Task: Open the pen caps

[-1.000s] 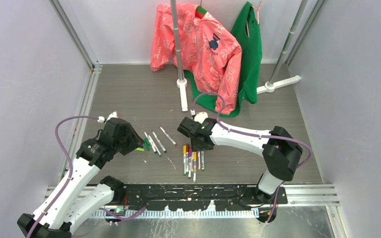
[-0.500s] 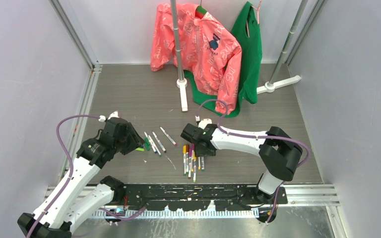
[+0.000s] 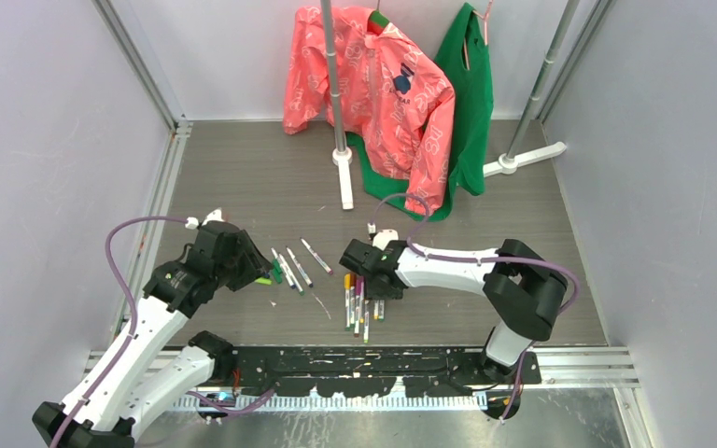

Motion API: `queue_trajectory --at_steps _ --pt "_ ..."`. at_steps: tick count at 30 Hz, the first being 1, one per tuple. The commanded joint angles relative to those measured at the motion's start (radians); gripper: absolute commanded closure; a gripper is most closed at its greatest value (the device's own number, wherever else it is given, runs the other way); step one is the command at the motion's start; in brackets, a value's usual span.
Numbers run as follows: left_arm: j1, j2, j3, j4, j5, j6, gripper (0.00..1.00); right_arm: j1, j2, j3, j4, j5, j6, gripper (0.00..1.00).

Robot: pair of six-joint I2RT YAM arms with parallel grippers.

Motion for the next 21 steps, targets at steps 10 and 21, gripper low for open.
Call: queue_trajectory --at_steps 10,21 --pt "-0.004 -0.002 0.009 0.045 0.011 0.032 0.55 0.023 -0.052 -0.058 0.035 0.013 0.059 0.56" --pt "-0.004 0.018 0.016 0.060 0.014 0.041 0.55 0.034 -0.117 -0.036 0.017 0.026 0.040 0.57"
